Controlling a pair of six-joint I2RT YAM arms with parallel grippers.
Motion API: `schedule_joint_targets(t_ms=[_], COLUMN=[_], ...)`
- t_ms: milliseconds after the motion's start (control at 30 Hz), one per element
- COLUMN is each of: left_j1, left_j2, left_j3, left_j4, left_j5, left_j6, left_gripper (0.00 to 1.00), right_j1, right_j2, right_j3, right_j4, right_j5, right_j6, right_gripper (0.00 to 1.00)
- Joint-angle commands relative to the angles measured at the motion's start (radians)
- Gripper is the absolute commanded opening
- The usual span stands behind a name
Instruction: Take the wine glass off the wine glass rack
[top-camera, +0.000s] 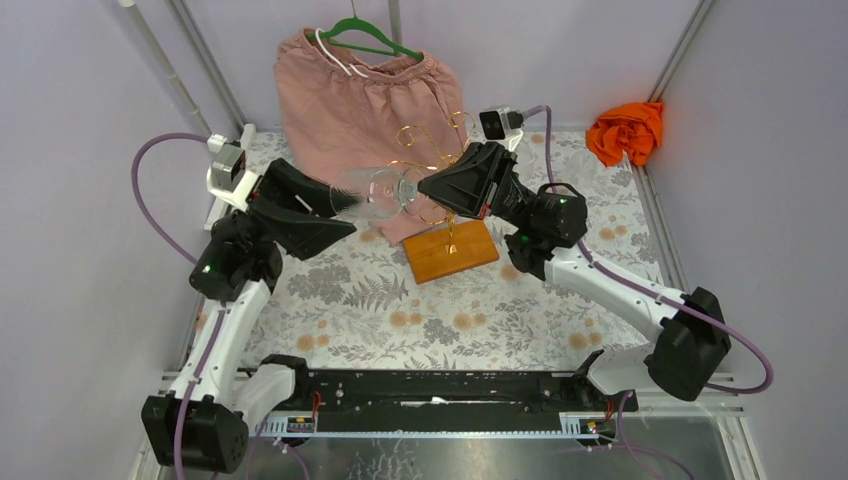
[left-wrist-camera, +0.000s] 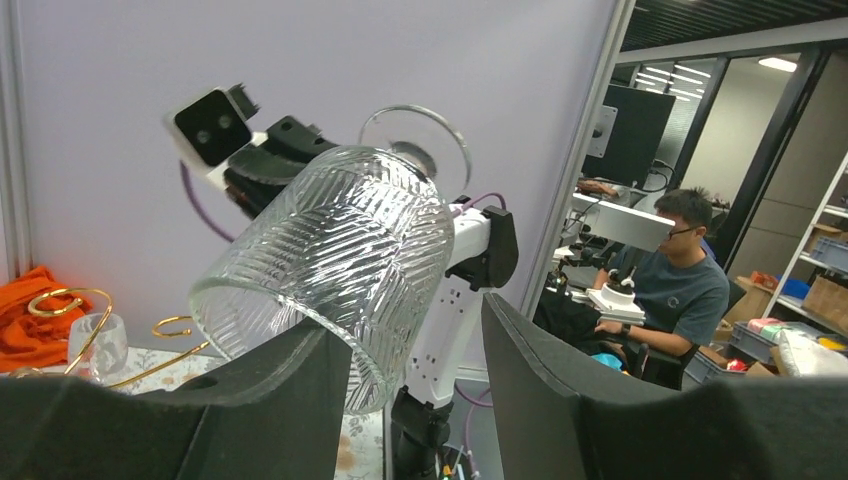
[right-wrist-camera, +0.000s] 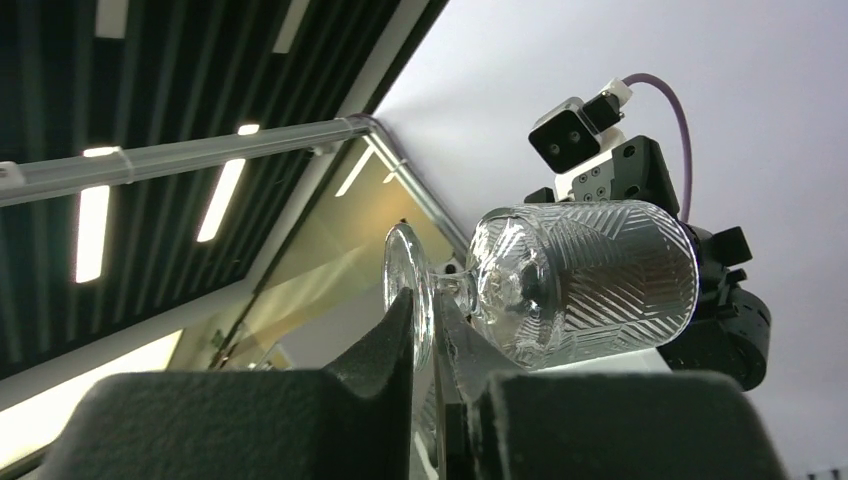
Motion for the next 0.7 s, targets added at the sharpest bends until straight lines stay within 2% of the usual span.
schedule_joint_targets(t_ms=[0, 67, 167, 367, 433, 500, 667], left_j1=[-0.003, -0.003, -0.003, -0.003, -0.003, -0.003, -0.003], left_j2=[-0.047, -0.061, -0.075, -0.118, -0.142, -0.172, -0.213], left_j3=[0.023, 0.017, 0.016, 0.027, 0.031, 0.03, 0.026], left_j4=[0.042, 0.004, -0.041, -0.174, -0.259, -0.353, -0.461], left_j5=[-0.034, -0.03, -0.03, -0.036, -0.039, -0.051, -0.084], left_j6=[0.002, 0.029, 0.058, 0.138, 0.185, 0.237, 0.301], left_gripper=[0.56, 0.55, 0.44, 0.08, 0.01, 0.0, 0.0], right_j1=[0.002, 0.002, 0.002, 0.002, 0.003, 0.002, 0.002], right_j2=[0.048, 0.062, 0.072, 0.082, 0.086, 0.089, 0.085], right_j3=[0.003, 0.007, 0.005, -0.012, -0.016, -0.018, -0.014], right_j4=[0.206, 0.219, 0.219, 0.233, 0.24, 0.244, 0.248], right_j5=[0.008, -0.002, -0.015, -0.022, -0.023, -0.027, -0.03], right_j6=[0.111, 0.128, 0.137, 0.152, 0.159, 0.165, 0.167], right_gripper=[0.0, 0.0, 0.0, 0.0, 0.0, 0.0, 0.0])
